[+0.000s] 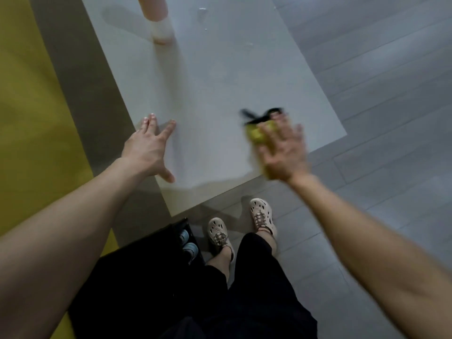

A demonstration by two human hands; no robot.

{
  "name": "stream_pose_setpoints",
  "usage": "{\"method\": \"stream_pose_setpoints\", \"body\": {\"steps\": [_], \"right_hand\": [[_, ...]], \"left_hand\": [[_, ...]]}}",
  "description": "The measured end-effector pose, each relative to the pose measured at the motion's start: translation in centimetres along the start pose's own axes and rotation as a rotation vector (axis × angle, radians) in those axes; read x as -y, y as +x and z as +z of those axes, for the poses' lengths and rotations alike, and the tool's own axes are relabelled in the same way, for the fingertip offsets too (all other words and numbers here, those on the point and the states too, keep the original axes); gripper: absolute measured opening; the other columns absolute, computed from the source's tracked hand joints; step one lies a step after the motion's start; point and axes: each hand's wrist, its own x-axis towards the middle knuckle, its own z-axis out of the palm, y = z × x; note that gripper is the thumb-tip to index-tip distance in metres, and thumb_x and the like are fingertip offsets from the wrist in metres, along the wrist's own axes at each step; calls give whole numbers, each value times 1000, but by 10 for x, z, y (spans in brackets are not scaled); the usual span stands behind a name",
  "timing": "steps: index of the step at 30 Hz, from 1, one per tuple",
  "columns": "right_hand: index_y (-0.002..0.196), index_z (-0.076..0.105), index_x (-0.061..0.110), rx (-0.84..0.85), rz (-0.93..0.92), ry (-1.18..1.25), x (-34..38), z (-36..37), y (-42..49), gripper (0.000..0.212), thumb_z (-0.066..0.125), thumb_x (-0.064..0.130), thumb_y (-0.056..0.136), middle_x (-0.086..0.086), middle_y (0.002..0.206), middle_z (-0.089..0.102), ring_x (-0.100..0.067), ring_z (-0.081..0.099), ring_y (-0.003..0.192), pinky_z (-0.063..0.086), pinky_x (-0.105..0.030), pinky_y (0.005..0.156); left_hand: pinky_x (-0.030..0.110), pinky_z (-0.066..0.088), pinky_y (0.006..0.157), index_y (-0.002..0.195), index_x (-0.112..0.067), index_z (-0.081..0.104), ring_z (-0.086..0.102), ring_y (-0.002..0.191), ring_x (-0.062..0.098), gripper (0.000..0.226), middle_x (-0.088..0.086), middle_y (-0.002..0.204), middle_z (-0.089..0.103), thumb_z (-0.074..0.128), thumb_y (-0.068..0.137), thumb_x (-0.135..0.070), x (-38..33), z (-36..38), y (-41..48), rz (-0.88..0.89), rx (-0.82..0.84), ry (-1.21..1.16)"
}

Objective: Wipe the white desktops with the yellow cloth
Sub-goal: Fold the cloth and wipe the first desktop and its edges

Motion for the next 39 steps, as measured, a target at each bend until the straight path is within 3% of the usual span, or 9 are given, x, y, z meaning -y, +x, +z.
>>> {"method": "stream_pose_setpoints", "body": {"steps": [5,10,14,20,23,27,30,36,39], "right_hand": [[167,37,36,-21,418,-2,-49,-21,17,71,32,64,101,-10,181,13,-30,7,168,7,-60,133],[171,30,35,86,-77,29,124,21,-44,64,41,55,111,-14,182,4,-31,-3,169,6,-57,134],[168,35,37,106,-231,29,91,14,-46,63,39,59,109,-9,181,13,-26,1,169,3,-57,135],[166,36,40,16,346,-31,-103,-27,23,67,37,63,104,-7,181,18,-27,12,168,-1,-52,136],[168,36,35,-72,424,11,-61,-18,22,66,40,59,106,-12,181,15,-30,8,168,4,-54,136],[170,33,32,93,-40,66,87,14,-34,69,48,53,106,-15,182,5,-32,-2,169,7,-56,134],[168,37,33,154,-300,26,79,15,-37,68,49,57,105,-14,181,14,-31,5,169,5,-57,134],[167,39,37,14,193,-84,-94,-24,24,69,44,63,103,-9,181,19,-26,10,168,1,-54,136],[169,35,32,-68,373,-24,-60,-18,21,70,44,58,104,-13,181,14,-31,8,168,6,-57,135]], "left_hand": [[53,17,133,171,-38,-12,-11,166,37,173,17,178,-17,99,41,-68,-2,-1,0,-20,33,35],[56,18,134,169,-33,-20,-16,166,36,173,15,177,-26,108,52,-42,-54,-11,-6,182,-34,232],[51,23,134,168,-35,-21,-14,167,30,177,7,179,-23,108,48,-47,-86,-8,5,196,0,173],[50,28,132,169,-43,-16,-6,168,25,181,-1,180,-17,103,34,-64,-74,-3,17,209,-24,205],[50,32,130,169,-44,-15,-3,168,25,180,-2,180,-14,101,33,-67,-75,-5,17,225,-39,226],[49,35,128,168,-44,-17,-5,168,23,178,-3,180,-18,102,37,-66,-76,-6,16,205,-25,254],[47,37,127,168,-44,-19,-8,168,22,178,-4,179,-21,102,39,-66,-76,-3,18,208,-29,251],[46,38,127,167,-46,-20,-9,167,20,180,-5,179,-21,101,36,-68,-78,-2,21,224,-41,227],[45,42,124,169,-44,-11,-4,168,18,168,-7,179,-17,99,45,-71,-69,-7,19,293,-28,211]]}}
